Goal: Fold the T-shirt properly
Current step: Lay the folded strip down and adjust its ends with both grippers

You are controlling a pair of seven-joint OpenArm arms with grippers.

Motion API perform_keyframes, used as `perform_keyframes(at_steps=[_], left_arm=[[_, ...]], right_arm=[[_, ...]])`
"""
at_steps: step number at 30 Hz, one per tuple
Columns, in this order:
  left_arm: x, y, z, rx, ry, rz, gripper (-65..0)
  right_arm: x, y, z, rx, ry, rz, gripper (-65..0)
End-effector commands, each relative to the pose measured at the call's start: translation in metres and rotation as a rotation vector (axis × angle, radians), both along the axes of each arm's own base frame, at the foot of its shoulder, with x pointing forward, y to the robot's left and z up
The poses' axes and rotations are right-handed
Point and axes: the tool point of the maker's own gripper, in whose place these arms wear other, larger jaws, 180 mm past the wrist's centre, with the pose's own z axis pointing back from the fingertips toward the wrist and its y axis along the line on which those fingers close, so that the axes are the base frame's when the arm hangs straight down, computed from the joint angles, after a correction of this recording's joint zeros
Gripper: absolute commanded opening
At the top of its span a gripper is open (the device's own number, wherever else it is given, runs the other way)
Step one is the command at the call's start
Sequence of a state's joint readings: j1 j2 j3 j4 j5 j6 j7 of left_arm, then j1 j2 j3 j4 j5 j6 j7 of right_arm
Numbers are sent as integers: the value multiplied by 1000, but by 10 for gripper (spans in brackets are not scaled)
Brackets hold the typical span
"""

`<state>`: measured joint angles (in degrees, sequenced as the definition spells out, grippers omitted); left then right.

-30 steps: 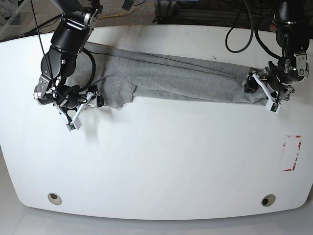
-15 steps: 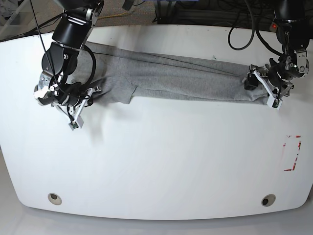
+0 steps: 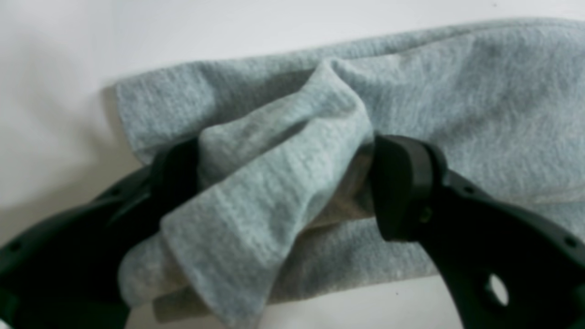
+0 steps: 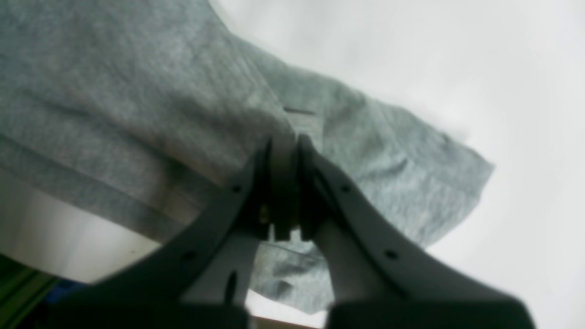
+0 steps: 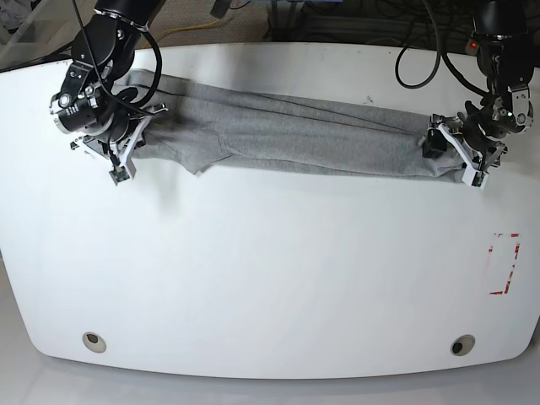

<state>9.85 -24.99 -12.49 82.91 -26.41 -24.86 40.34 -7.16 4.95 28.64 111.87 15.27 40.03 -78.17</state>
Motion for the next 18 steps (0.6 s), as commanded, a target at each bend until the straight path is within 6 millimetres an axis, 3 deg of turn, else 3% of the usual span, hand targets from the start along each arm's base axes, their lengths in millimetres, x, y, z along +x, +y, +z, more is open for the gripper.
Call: perform_keyframes(at_steps=[1, 3, 7, 9, 11, 13, 18], left_arm=[[-7, 8, -4, 33, 44, 2, -146], [-6, 8, -3, 33, 41, 2, -146], [-3, 8, -1, 34, 32, -1, -146], [-3, 7, 0, 33, 29, -2, -146], [-2, 7, 0, 32, 29, -1, -146], [-2, 7, 0, 33, 28, -3, -146], [-2, 7, 0, 32, 30, -2, -146]], right_arm=[[1, -12, -1, -9, -6, -25, -650], [-5, -22, -6, -17, 19, -41, -634], [-12, -38, -3, -45, 24, -62, -377], [-15, -42, 10, -78, -12, -69, -241], [-18, -39, 17, -83, -32, -61, -178], [-20, -21, 14, -2, -45, -45, -159], [-28, 17, 7, 213, -60, 2, -189]])
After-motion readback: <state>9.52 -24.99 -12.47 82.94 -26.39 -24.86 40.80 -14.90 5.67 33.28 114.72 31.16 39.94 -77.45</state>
